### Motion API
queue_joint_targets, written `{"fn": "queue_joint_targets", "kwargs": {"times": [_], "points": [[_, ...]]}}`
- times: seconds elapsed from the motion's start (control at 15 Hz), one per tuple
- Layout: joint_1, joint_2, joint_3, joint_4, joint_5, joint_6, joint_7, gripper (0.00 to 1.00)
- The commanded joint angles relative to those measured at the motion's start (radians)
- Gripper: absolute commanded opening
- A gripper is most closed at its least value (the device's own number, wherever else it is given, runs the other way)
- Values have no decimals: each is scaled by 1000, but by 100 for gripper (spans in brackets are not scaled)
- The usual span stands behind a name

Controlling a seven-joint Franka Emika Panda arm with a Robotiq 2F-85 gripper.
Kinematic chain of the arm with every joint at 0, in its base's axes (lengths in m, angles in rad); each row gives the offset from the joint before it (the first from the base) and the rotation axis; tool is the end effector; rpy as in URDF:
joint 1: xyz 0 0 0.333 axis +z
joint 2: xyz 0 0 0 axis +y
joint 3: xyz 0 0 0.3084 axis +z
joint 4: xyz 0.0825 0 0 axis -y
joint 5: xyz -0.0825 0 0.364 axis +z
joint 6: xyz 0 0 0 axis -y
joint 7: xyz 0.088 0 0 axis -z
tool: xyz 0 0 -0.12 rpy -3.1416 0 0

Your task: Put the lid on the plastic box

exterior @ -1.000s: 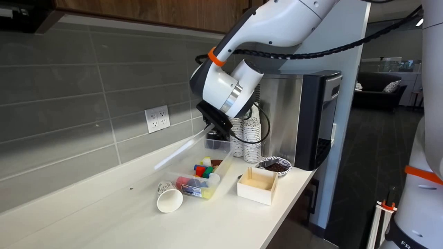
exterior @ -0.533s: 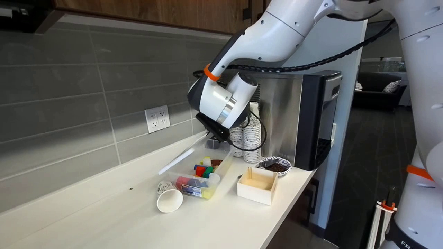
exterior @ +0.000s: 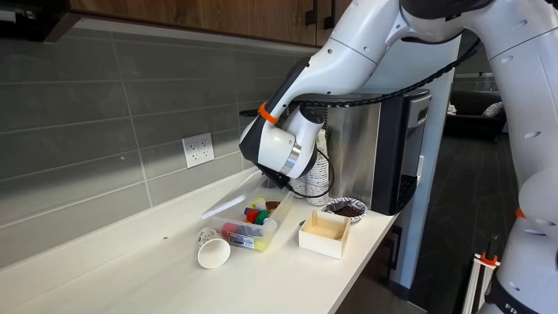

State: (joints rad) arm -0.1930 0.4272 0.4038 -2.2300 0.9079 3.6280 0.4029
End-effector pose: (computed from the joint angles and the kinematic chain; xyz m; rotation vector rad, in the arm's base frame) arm 0.5586 0.0012 0.2769 -2.0544 1.5746 -1.0099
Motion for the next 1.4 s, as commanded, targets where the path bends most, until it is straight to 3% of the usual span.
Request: {"fn": "queue_joint_targets", "kwargs": {"times": [0.0,0.47,0.53,0.87,0.93,1.07,1.33], "points": [[-73,32,59,-70,-132,111,108,1],[-152,30,106,-205,-291,283,280,1],[-52,-3,-11,-233,-335,272,371,1],[28,-27,-123,-300,-385,318,505,1],[44,-34,-141,-307,-380,315,520,29],[74,-59,-166,-336,-367,295,544,35],[118,-101,-196,-393,-360,261,572,67]]}}
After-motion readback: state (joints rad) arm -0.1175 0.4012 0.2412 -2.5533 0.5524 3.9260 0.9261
